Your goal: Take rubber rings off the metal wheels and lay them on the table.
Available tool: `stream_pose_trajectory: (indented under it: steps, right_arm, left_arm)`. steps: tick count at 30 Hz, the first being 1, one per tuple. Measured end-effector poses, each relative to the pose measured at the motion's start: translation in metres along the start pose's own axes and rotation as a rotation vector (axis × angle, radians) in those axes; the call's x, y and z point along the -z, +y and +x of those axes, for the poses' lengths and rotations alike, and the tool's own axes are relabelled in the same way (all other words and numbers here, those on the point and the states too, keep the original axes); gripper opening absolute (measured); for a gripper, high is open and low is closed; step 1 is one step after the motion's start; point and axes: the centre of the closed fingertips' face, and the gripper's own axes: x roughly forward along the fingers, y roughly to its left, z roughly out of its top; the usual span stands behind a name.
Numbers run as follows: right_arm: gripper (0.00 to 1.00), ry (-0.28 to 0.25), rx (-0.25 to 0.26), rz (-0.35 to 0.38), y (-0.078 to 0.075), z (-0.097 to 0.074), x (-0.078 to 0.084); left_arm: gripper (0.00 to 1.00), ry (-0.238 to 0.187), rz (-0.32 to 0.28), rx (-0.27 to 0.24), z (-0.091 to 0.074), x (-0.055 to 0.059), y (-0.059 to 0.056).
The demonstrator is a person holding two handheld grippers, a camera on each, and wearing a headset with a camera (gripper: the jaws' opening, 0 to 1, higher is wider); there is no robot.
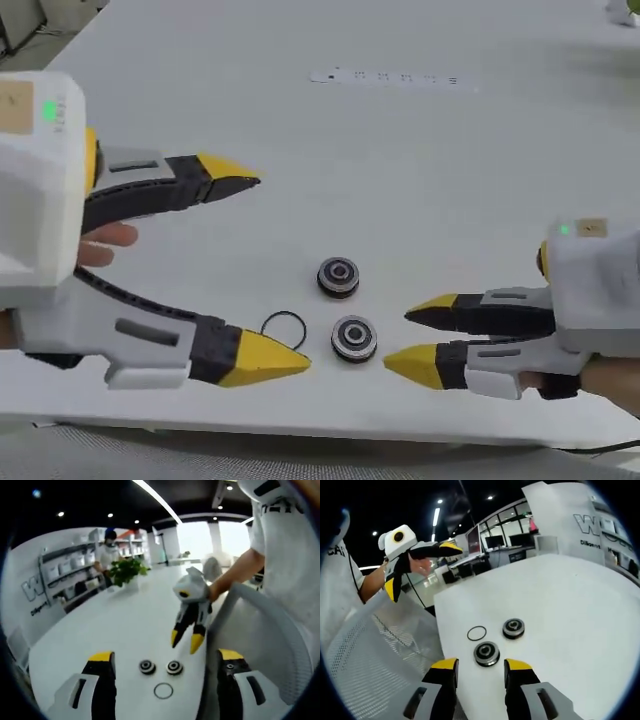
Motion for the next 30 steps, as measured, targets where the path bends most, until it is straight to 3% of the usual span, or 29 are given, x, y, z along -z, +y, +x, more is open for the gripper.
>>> stream_pose_trajectory:
  steps: [12,18,25,30]
  right_arm:
    - [0.33,0.053,-0.023,-0.037,0.000,0.014,0.009]
    - [0.32,0.081,-0.025,-0.058,-0.002,0.020,0.014]
    - [0.31,0.087,-0.023,-0.055,-0.006,0.023,0.015]
    - [0.30,0.094,-0.022,-0.055,-0.008,0.025,0.016]
  left_arm:
    - [0.82,0.053,0.018,0.074,0.041,0.012,-0.008]
    - [0.75,0.050,0.031,0.111,0.054,0.012,-0.012]
    - [0.62,0.062,0.010,0.130,0.068,0.028,-0.008]
    - [0.59,0.058,-0.026,0.126,0.077,0.035,-0.003]
